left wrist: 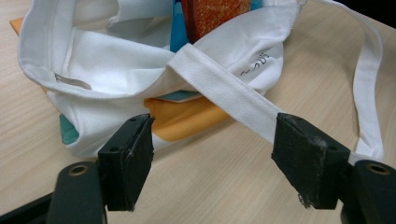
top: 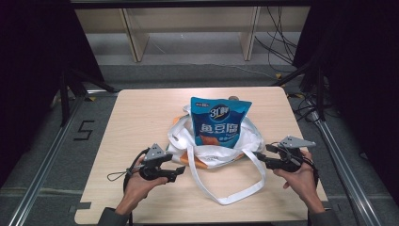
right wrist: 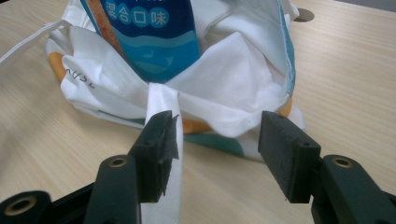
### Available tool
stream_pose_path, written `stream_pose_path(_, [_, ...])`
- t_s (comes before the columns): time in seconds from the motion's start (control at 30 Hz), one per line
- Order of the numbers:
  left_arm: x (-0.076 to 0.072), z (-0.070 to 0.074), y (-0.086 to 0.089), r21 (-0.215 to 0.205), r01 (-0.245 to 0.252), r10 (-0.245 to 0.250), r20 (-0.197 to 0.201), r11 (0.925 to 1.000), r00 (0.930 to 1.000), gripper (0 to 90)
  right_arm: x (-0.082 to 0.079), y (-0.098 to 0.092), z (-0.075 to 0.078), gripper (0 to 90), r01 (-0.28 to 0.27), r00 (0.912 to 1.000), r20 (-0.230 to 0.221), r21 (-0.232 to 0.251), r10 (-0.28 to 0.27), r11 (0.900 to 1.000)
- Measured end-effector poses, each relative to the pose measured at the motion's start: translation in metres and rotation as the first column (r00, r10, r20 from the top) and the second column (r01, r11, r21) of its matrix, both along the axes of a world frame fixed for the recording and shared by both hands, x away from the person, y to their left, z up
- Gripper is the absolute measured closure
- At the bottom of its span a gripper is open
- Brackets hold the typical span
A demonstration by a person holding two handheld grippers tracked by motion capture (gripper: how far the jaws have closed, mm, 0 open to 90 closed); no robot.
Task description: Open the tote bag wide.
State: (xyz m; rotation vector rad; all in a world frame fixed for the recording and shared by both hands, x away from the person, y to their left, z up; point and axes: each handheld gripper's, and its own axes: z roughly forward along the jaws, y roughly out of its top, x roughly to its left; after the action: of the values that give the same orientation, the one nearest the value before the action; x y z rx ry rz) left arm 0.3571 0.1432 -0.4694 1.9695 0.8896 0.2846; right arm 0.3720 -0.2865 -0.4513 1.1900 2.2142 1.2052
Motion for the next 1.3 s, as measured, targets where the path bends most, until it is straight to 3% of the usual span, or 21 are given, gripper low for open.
stream_pose_path(0.17, [-0.006,-0.006,0.002,-0.004,-0.017,0.017,-0.016,0.9998,0.9997,27.1,-0.003,-0.004,0.000,45.9,-0.014,0.9997,0.021,-0.012,0.014,1.000])
stream_pose_path(0.23, [-0.008,-0.012,0.004,0.020,-0.007,0.007,-0.008,0.9998,0.9999,26.5,-0.008,-0.006,-0.002,45.7,-0.017,0.9997,0.015,-0.011,0.017,1.000])
stream_pose_path(0.3, [-0.009,-0.014,0.004,0.009,-0.009,0.009,-0.015,0.9999,0.9999,26.1,-0.012,-0.006,-0.001,45.7,0.005,1.0000,-0.006,-0.011,-0.005,1.000])
stream_pose_path(0.37, [-0.013,-0.016,0.007,0.046,-0.002,0.003,-0.023,0.9990,0.9997,25.0,-0.016,-0.008,-0.002,45.5,0.008,0.9999,0.013,0.001,-0.008,1.000])
stream_pose_path(0.47, [-0.016,-0.016,0.008,0.043,-0.005,0.006,-0.030,0.9990,0.9995,24.7,-0.019,-0.011,-0.003,45.3,-0.002,0.9998,0.018,-0.005,0.002,1.000])
stream_pose_path(0.5, [-0.018,-0.018,0.006,0.005,-0.030,0.030,-0.022,0.9996,0.9993,24.7,-0.022,-0.010,-0.004,45.2,0.017,0.9999,0.000,0.001,-0.017,1.000])
stream_pose_path(0.63, [-0.023,-0.018,0.012,0.059,-0.002,0.002,-0.015,0.9983,0.9999,24.4,-0.027,-0.012,-0.009,44.9,0.016,0.9999,0.001,0.000,-0.016,1.000])
stream_pose_path(0.73, [-0.026,-0.021,0.012,0.035,-0.027,0.028,-0.028,0.9990,0.9992,24.3,-0.030,-0.012,-0.012,44.5,0.010,0.9999,-0.007,-0.009,-0.010,1.000])
stream_pose_path(0.77, [-0.027,-0.021,0.012,0.030,-0.034,0.034,-0.013,0.9990,0.9993,24.3,-0.032,-0.011,-0.013,44.3,0.017,0.9997,-0.018,-0.003,-0.018,1.000])
stream_pose_path(0.8, [-0.028,-0.021,0.013,0.055,-0.035,0.036,-0.009,0.9979,0.9993,24.2,-0.033,-0.013,-0.013,44.1,0.007,0.9998,-0.021,-0.016,-0.008,1.000])
stream_pose_path(0.83, [-0.029,-0.022,0.013,0.050,-0.045,0.046,-0.014,0.9977,0.9989,24.1,-0.032,-0.014,-0.015,43.9,0.001,1.0000,-0.009,-0.011,-0.001,1.000])
stream_pose_path(0.87, [-0.030,-0.022,0.013,0.044,-0.047,0.048,-0.021,0.9979,0.9986,24.0,-0.035,-0.013,-0.015,43.8,0.012,0.9994,-0.031,-0.005,-0.012,1.000])
stream_pose_path(0.9, [-0.030,-0.022,0.015,0.056,-0.030,0.032,-0.022,0.9980,0.9993,23.9,-0.035,-0.013,-0.016,43.8,0.005,0.9998,-0.019,-0.001,-0.005,1.000])
stream_pose_path(0.93, [-0.031,-0.023,0.013,0.039,-0.047,0.048,-0.019,0.9981,0.9987,23.8,-0.035,-0.015,-0.017,43.7,-0.003,0.9999,-0.014,-0.016,0.002,1.000])
stream_pose_path(0.97, [-0.033,-0.023,0.014,0.069,-0.027,0.029,-0.023,0.9972,0.9993,23.6,-0.039,-0.013,-0.017,43.5,0.016,0.9994,-0.030,-0.004,-0.016,1.000])
stream_pose_path(1.03, [-0.034,-0.023,0.014,0.056,-0.026,0.027,-0.009,0.9981,0.9996,23.5,-0.039,-0.015,-0.018,43.4,0.007,0.9997,-0.021,-0.014,-0.007,1.000])
stream_pose_path(1.07, [-0.035,-0.022,0.015,0.073,-0.018,0.020,-0.026,0.9972,0.9995,23.2,-0.043,-0.015,-0.018,43.2,0.014,0.9994,-0.031,-0.006,-0.014,1.000])
stream_pose_path(1.13, [-0.039,-0.023,0.013,0.047,-0.035,0.036,-0.020,0.9982,0.9991,22.3,-0.047,-0.016,-0.019,42.9,0.019,0.9992,-0.035,0.002,-0.019,1.000])
stream_pose_path(1.2, [-0.040,-0.023,0.015,0.077,-0.015,0.016,-0.009,0.9969,0.9998,21.2,-0.049,-0.019,-0.020,42.6,0.014,0.9997,-0.017,-0.002,-0.014,1.000])
stream_pose_path(1.23, [-0.041,-0.024,0.014,0.051,-0.038,0.039,-0.012,0.9980,0.9992,19.5,-0.051,-0.021,-0.021,42.4,0.006,0.9998,-0.017,-0.008,-0.007,1.000])
stream_pose_path(1.3, [-0.043,-0.023,0.015,0.050,-0.028,0.030,-0.026,0.9983,0.9992,18.0,-0.058,-0.021,-0.022,41.9,0.017,0.9988,-0.046,0.002,-0.017,1.000])
